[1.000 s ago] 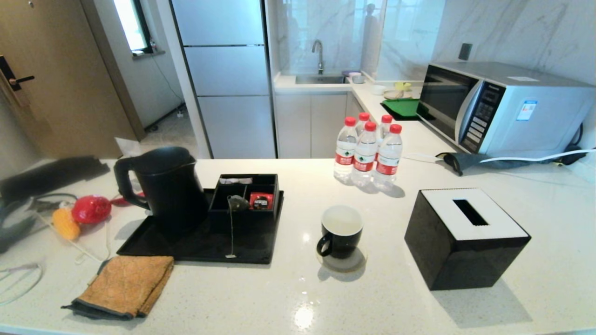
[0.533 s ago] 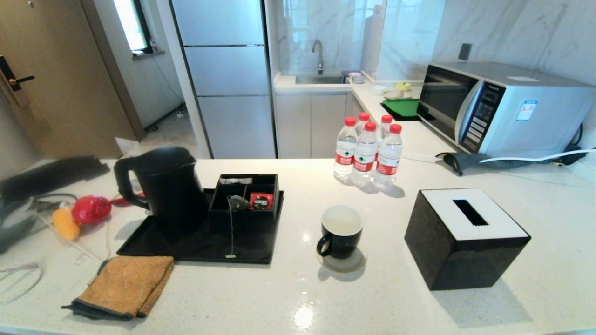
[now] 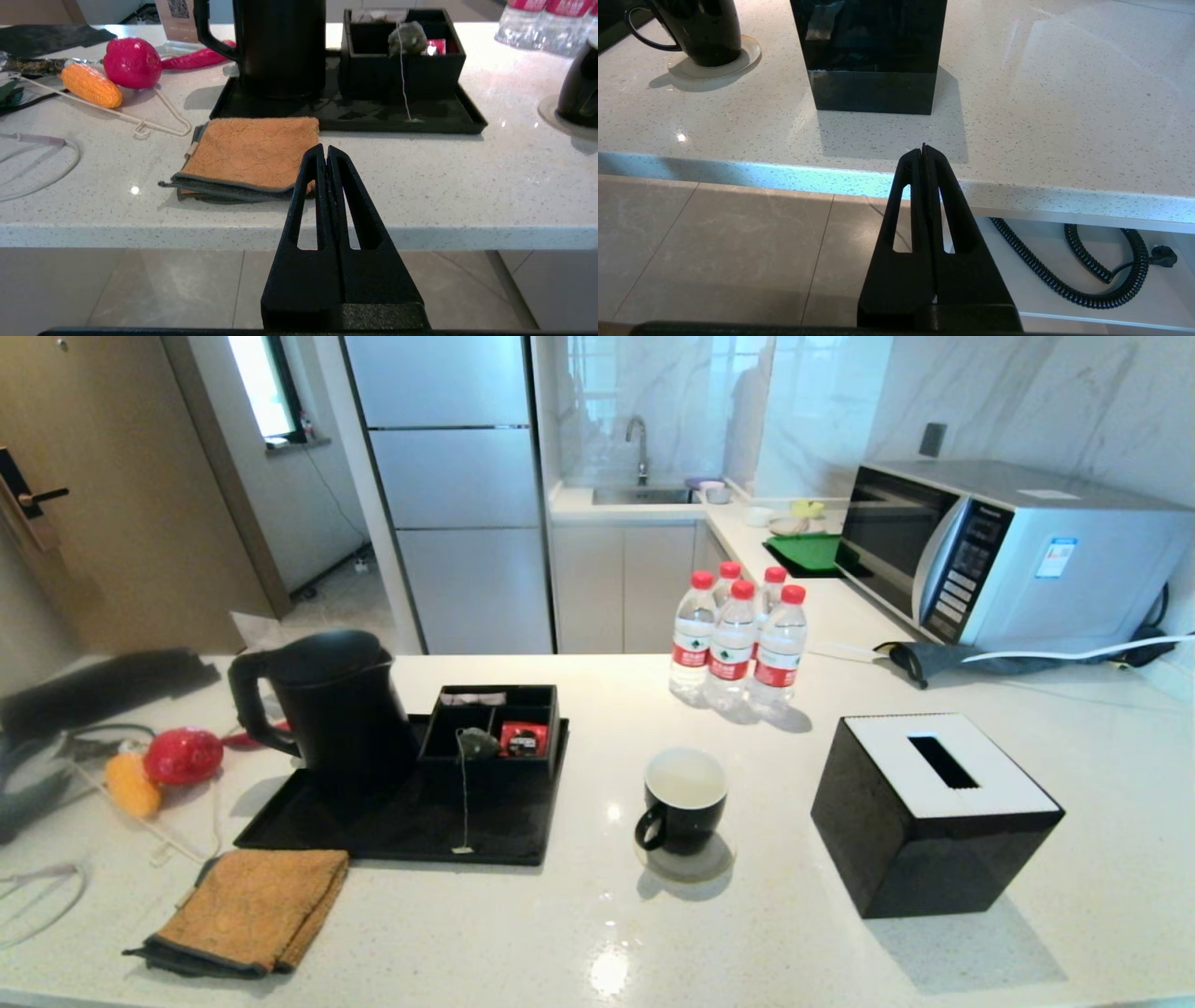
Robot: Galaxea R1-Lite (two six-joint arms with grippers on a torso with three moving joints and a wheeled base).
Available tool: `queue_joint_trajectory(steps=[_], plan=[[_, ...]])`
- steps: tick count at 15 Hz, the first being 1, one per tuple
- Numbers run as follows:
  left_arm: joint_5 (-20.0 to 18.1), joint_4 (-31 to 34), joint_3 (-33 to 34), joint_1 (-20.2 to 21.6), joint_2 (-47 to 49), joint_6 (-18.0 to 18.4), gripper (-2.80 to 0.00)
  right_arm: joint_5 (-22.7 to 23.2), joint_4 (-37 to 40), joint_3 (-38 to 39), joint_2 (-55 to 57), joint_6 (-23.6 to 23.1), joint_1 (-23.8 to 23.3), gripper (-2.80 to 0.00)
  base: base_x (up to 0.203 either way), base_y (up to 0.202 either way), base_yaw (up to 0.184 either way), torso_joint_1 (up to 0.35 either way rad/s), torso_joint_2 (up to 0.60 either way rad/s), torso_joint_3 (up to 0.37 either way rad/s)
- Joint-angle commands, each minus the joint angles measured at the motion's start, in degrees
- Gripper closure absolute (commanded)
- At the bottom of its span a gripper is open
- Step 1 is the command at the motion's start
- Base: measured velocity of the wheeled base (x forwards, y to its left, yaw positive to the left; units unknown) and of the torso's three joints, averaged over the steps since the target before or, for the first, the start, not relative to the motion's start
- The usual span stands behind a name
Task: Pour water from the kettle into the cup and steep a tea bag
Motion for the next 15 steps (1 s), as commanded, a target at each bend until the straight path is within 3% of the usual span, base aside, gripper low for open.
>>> queue_joint_trajectory(steps=[1, 6, 12, 15], plan=[[0.5, -0.4, -1.3, 0.0, 0.0, -0.7, 0.0, 0.1, 0.1, 0.0, 0.1, 0.0, 0.0, 0.0, 0.0, 0.0, 0.0, 0.0, 0.0, 0.0], [3.0, 3.9, -12.4, 0.0, 1.5, -0.9, 0.0, 0.1, 0.1, 0.0, 0.1, 0.0, 0.0, 0.0, 0.0, 0.0, 0.0, 0.0, 0.0, 0.0], [8.8, 6.6, -27.8, -0.1, 24.7, -1.1, 0.0, 0.1, 0.1, 0.0, 0.1, 0.0, 0.0, 0.0, 0.0, 0.0, 0.0, 0.0, 0.0, 0.0], [11.8, 5.7, -31.8, 0.0, 35.2, -1.9, 0.0, 0.1, 0.1, 0.0, 0.1, 0.0, 0.0, 0.0, 0.0, 0.0, 0.0, 0.0, 0.0, 0.0]])
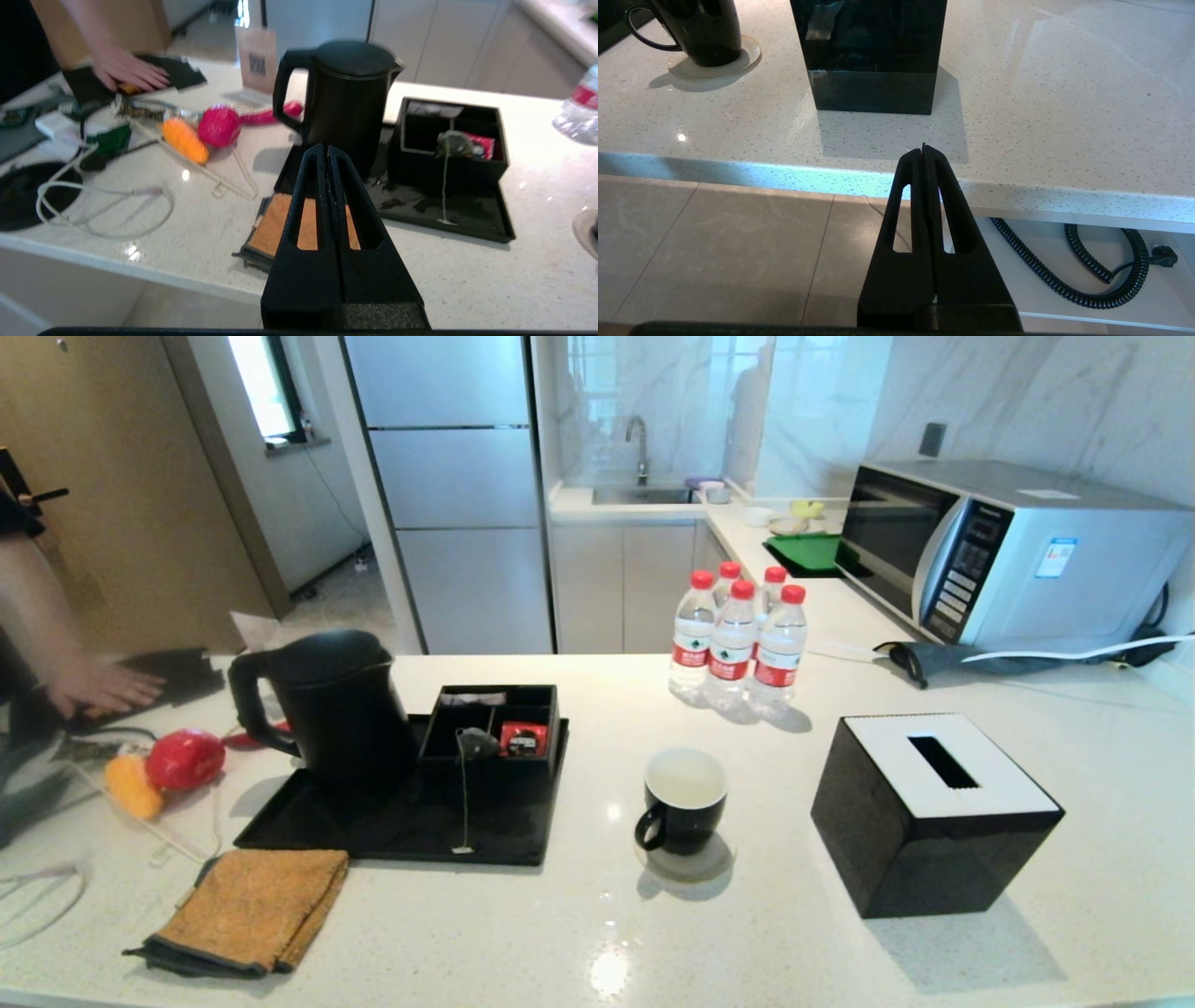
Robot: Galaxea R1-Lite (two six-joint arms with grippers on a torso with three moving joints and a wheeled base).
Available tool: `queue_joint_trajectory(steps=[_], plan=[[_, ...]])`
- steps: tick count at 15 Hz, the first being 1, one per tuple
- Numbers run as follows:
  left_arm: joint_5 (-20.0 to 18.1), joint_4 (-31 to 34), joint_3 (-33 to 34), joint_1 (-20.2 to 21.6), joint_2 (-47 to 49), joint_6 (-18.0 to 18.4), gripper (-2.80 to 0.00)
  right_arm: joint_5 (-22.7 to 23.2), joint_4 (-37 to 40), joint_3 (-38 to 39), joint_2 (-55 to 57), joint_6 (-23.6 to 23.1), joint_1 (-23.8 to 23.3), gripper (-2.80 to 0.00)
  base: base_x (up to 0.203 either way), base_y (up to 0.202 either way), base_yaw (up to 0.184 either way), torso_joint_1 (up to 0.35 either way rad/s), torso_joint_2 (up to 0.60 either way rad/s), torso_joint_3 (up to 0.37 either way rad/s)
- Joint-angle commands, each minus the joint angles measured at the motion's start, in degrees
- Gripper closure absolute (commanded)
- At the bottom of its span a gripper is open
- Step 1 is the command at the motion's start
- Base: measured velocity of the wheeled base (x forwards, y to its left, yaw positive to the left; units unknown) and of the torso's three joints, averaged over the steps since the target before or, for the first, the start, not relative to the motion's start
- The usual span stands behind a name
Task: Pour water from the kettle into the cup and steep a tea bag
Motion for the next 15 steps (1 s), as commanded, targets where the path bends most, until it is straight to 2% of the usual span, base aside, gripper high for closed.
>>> queue_joint_trajectory(steps=[1, 4, 6, 8, 13, 14, 15], plan=[[1.1, -0.2, -1.6, 0.2, 11.2, -0.9, 0.0, 0.0, 0.1, 0.0, 0.1, 0.0, 0.0, 0.0, 0.0, 0.0, 0.0, 0.0, 0.0, 0.0], [3.2, -2.5, -1.4, 2.7, 21.0, -2.7, 0.0, 0.0, 0.1, 0.0, 0.1, 0.0, 0.0, 0.0, 0.0, 0.0, 0.0, 0.0, 0.0, 0.0], [3.4, -6.7, -0.4, 5.2, 28.3, -2.9, 0.0, 0.0, 0.1, 0.0, 0.1, 0.0, 0.0, 0.0, 0.0, 0.0, 0.0, 0.0, 0.0, 0.0], [3.4, -13.9, 1.0, 7.9, 36.3, -2.9, 0.0, 0.0, 0.1, 0.0, 0.1, 0.0, 0.0, 0.0, 0.0, 0.0, 0.0, 0.0, 0.0, 0.0], [2.5, -37.5, 4.4, 13.6, 55.9, -2.1, 0.0, 0.0, 0.1, 0.0, 0.1, 0.0, 0.0, 0.0, 0.0, 0.0, 0.0, 0.0, 0.0, 0.0], [2.4, -40.8, 4.7, 14.5, 58.7, -1.6, -2.8, 0.0, 0.1, 0.0, 0.1, 0.0, 0.0, 0.0, 0.0, 0.0, 0.0, 0.0, 0.0, 0.0], [2.2, -42.9, 4.8, 15.1, 60.6, -1.2, -2.8, 0.0, 0.1, 0.0, 0.1, 0.0, 0.0, 0.0, 0.0, 0.0, 0.0, 0.0, 0.0, 0.0]])
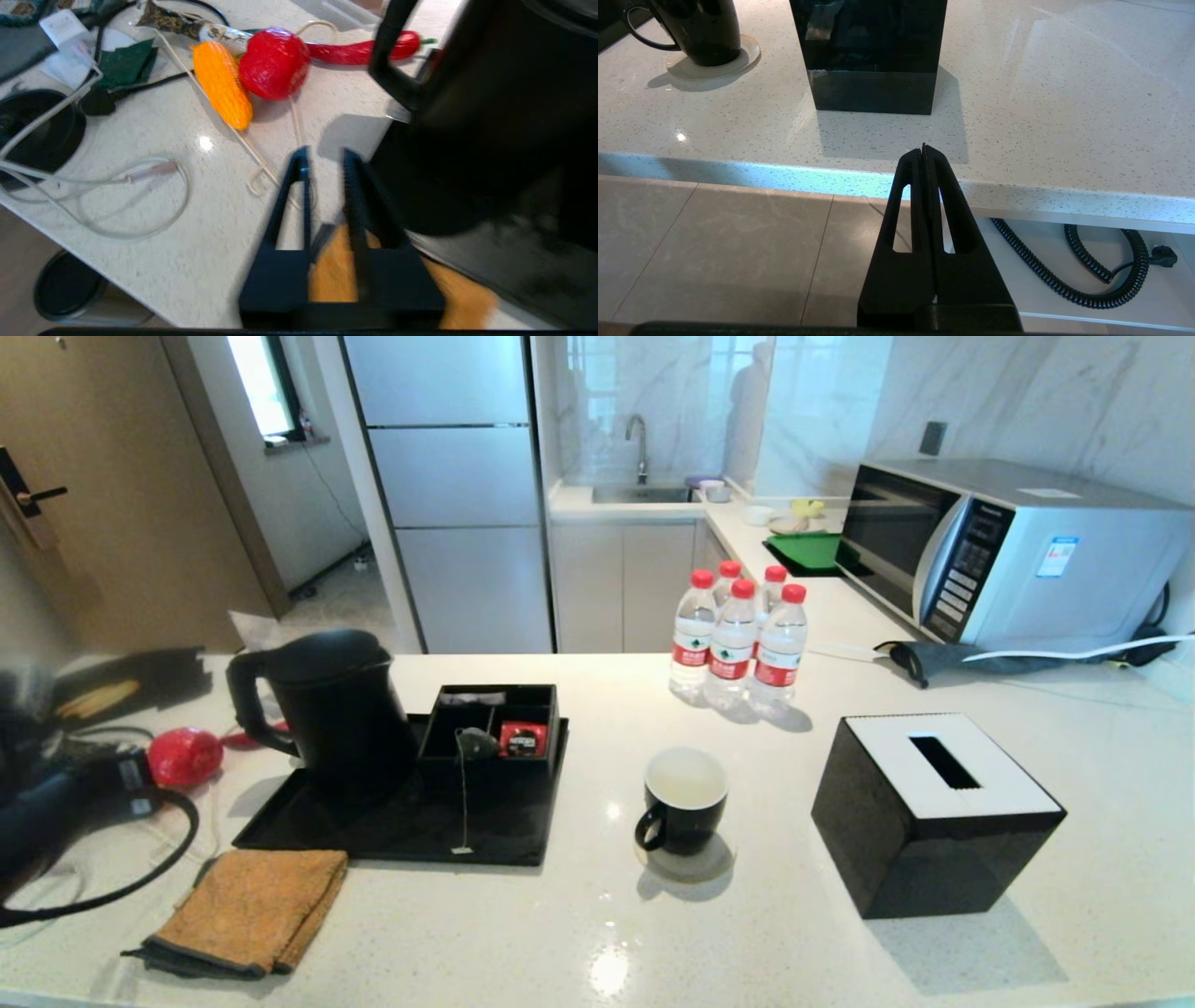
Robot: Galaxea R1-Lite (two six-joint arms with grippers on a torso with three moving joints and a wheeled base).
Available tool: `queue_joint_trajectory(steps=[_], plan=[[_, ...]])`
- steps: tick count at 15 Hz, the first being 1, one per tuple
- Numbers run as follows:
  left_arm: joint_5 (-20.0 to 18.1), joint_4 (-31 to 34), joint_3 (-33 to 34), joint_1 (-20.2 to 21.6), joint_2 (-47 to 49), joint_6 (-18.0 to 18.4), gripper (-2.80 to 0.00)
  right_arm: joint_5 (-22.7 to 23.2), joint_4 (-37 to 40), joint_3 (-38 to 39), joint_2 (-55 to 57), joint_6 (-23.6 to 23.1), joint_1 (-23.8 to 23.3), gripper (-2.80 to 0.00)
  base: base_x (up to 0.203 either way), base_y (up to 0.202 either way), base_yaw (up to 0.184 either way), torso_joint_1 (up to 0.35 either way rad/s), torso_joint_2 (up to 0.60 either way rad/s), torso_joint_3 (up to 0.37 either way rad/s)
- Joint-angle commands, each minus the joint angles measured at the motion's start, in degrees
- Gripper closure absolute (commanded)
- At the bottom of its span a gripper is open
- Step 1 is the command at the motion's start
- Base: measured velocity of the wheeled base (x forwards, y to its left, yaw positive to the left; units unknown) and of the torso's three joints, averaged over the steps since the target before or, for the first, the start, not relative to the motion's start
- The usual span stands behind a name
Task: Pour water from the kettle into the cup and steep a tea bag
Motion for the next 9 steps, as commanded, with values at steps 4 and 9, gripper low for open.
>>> queue_joint_trajectory(steps=[4, 9], plan=[[-0.1, -10.4, 1.8, 2.0, 11.8, 0.9, -2.8, 0.0, 0.1, 0.0, 0.1, -0.1, 0.0, 0.0, 0.0, 0.0, 0.0, 0.0, 0.0, 0.0], [-2.3, -24.6, 2.8, 2.6, 20.4, 1.0, -2.8, 0.0, 0.1, 0.0, 0.1, -0.1, 0.0, 0.0, 0.0, 0.0, 0.0, 0.0, 0.0, 0.0]])
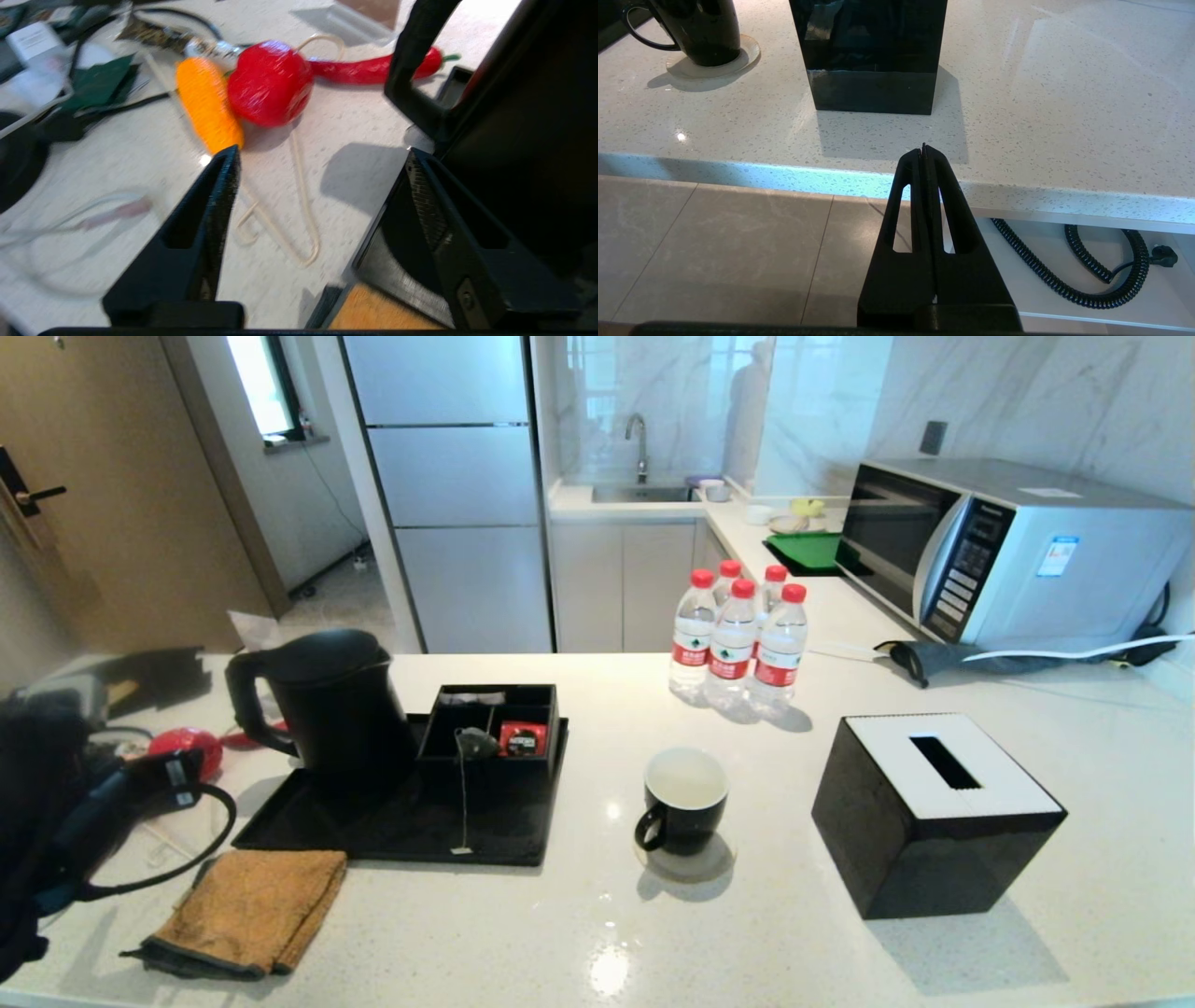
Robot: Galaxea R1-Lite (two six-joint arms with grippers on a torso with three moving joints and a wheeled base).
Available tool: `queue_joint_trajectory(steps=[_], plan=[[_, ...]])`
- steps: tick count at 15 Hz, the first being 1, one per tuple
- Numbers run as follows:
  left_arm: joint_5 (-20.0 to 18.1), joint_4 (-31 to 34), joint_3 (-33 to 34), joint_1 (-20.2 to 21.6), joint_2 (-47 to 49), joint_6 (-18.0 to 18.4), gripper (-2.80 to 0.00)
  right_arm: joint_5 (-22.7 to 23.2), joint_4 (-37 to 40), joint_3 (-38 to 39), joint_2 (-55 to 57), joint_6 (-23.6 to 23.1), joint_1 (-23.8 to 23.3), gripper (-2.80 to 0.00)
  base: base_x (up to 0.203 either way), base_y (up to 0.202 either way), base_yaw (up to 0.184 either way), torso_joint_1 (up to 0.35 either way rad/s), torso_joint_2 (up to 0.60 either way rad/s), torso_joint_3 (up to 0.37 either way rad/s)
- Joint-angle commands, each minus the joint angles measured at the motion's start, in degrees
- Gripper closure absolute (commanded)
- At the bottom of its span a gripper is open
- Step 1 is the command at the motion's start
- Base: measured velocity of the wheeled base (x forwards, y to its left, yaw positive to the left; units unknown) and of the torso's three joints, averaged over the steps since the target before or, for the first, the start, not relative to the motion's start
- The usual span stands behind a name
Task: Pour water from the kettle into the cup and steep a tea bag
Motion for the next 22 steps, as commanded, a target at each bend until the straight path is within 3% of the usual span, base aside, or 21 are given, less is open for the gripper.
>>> queue_joint_trajectory(steps=[1, 5, 12, 22], plan=[[-1.2, -3.4, 0.2, 0.6, 4.5, 0.4, -2.8, 0.0, 0.1, 0.0, 0.1, -0.1, 0.0, 0.0, 0.0, 0.0, 0.0, 0.0, 0.0, 0.0], [-7.8, -10.6, 0.1, 4.0, 9.0, 3.1, -2.8, 0.0, 0.1, 0.0, 0.1, -0.1, 0.0, 0.0, 0.0, 0.0, 0.0, 0.0, 0.0, 0.0], [-12.3, -19.1, 0.1, 7.6, 14.1, 4.9, -2.8, 0.0, 0.1, 0.0, 0.1, -0.1, 0.0, 0.0, 0.0, 0.0, 0.0, 0.0, 0.0, 0.0], [-13.0, -21.1, -0.4, 7.7, 14.9, 4.8, -2.8, 0.0, 0.1, 0.0, 0.1, -0.1, 0.0, 0.0, 0.0, 0.0, 0.0, 0.0, 0.0, 0.0]])
